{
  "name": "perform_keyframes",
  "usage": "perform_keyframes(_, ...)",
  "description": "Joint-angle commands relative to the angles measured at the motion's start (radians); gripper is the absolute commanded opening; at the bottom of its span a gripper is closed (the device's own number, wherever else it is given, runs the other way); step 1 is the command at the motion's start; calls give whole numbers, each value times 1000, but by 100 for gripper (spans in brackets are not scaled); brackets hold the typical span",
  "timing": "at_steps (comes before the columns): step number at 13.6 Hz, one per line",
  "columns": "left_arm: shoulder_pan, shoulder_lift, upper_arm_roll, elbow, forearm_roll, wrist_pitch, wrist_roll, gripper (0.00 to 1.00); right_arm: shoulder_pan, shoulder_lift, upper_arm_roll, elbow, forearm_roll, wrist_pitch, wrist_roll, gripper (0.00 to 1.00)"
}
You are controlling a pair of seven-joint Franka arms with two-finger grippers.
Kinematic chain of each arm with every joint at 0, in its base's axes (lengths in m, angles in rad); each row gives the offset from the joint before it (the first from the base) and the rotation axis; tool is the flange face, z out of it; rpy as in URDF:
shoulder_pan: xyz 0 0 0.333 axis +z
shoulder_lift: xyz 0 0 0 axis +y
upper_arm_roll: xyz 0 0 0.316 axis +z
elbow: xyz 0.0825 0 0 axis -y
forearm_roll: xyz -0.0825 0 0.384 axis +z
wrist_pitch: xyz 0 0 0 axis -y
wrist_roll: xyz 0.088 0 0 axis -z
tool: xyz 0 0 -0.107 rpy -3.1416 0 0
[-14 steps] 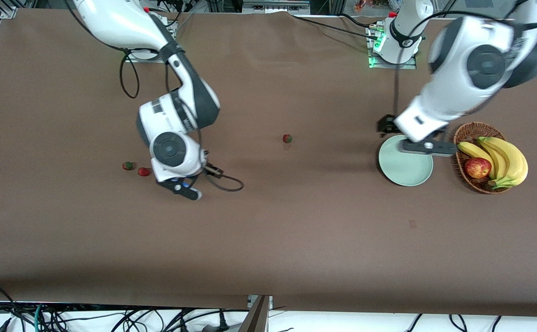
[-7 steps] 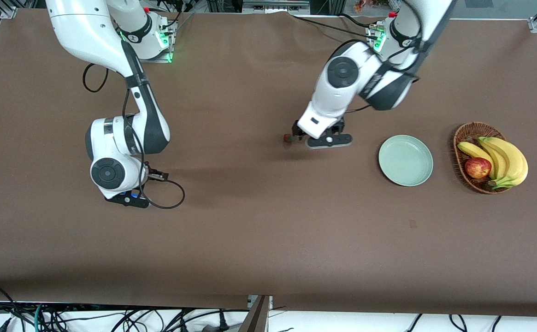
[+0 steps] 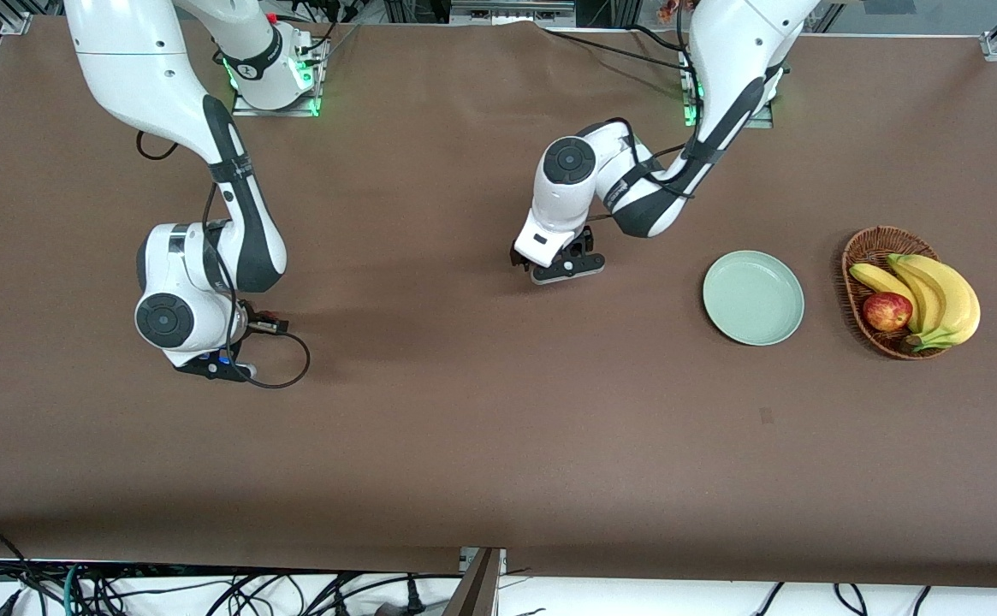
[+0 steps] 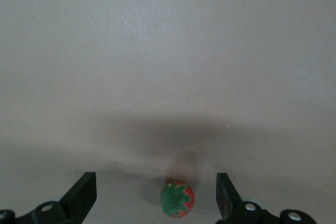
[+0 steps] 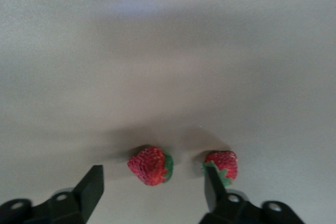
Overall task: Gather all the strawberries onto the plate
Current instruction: 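Grasp the strawberry with the left gripper while the right gripper grasps another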
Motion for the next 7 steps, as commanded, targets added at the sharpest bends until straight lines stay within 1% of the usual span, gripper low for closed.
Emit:
perform_keyframes(1, -44, 24, 4, 23, 32, -1, -93, 100, -1, -37, 7, -66, 32, 54, -22, 82)
perform_keyframes(4, -71, 58, 4, 23, 32, 16, -162, 100, -1, -22, 10, -73, 39, 82, -23, 76)
perform_keyframes(5, -73, 58, 4, 23, 32, 16, -170, 79, -1, -22, 10, -79, 40, 89, -23, 74)
perform_keyframes(6, -73, 58, 4, 23, 32, 16, -170, 63, -1, -22, 10, -89, 40, 100, -23, 70)
perform_keyframes(7, -75, 59, 4, 25, 32, 16, -171, 51, -1, -22, 12, -96, 39, 109, -25, 66)
